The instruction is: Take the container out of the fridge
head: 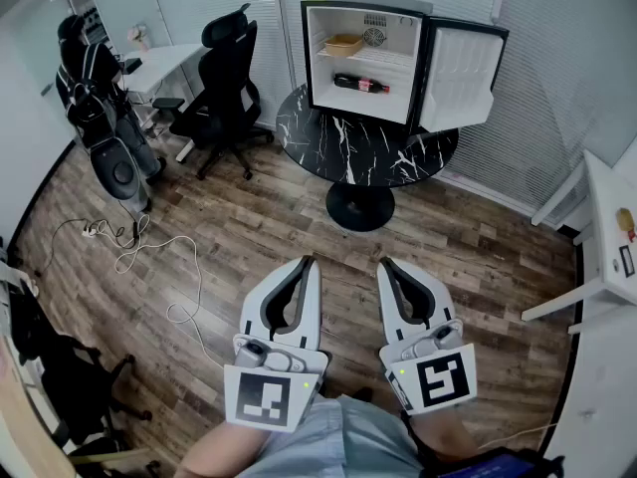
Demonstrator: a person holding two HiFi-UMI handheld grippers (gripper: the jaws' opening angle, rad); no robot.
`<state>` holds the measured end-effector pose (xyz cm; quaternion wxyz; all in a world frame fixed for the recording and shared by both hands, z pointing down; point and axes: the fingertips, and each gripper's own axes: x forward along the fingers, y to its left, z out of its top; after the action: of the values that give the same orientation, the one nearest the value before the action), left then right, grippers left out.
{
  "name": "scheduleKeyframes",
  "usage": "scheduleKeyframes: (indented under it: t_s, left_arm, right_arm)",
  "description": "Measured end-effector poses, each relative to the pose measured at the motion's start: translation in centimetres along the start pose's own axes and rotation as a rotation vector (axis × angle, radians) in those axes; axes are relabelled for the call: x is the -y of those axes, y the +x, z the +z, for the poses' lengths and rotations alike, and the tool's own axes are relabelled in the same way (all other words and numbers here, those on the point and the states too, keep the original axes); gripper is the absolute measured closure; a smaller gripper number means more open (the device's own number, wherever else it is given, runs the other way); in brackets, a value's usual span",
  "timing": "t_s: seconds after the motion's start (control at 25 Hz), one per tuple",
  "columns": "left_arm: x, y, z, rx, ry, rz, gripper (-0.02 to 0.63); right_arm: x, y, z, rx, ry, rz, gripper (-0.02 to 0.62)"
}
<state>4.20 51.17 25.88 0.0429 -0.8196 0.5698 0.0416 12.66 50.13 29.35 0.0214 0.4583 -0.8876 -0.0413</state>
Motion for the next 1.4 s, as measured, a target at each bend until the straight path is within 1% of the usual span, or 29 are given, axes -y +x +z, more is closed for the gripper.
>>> scheduleKeyframes:
  t_s: [0.24, 0.4, 0.56, 0.76, 0.88, 1.2, 1.4]
  left_arm:
    - [-1.0, 0.9, -1.0, -0.005, -0.012, 0.004, 0.592]
    - [-2.2, 1.7, -1.7, -0.002, -0.022, 0.007, 0.592]
    - [-4.3, 2.9, -1.8, 0.007, -0.032, 0.009, 0.592]
    - [-7.5, 4.6, -1.3, 0.048, -0.031, -0.003, 0.592]
    - [-9.5, 5.8, -1.3, 0.057, -0.023, -0.015, 0.592]
    - [-14.0, 8.2, -2.3, 0.037, -0.036, -0.062, 0.592]
    - [-16.1, 9.7, -4.1, 0.013, -0.068, -0.068, 0.592]
  right_arm:
    - [0.4, 1.5, -0.6, 0.006, -0.007, -0.005, 0.584]
    - [0.4, 2.8, -1.7, -0.024, 0.003, 0.01, 0.584]
    - [0.7, 4.9, -1.0, 0.005, 0.024, 0.003, 0.583]
    - [0.7, 8.5, 0.0, 0.018, -0.008, -0.019, 0.582]
    - [0.6, 10.9, 0.5, 0.025, -0.017, -0.028, 0.581]
    - [0.3, 16.3, 0.8, 0.037, -0.013, -0.08, 0.581]
    - [0.5, 18.3, -0.6, 0.008, -0.008, -0.1, 0.581]
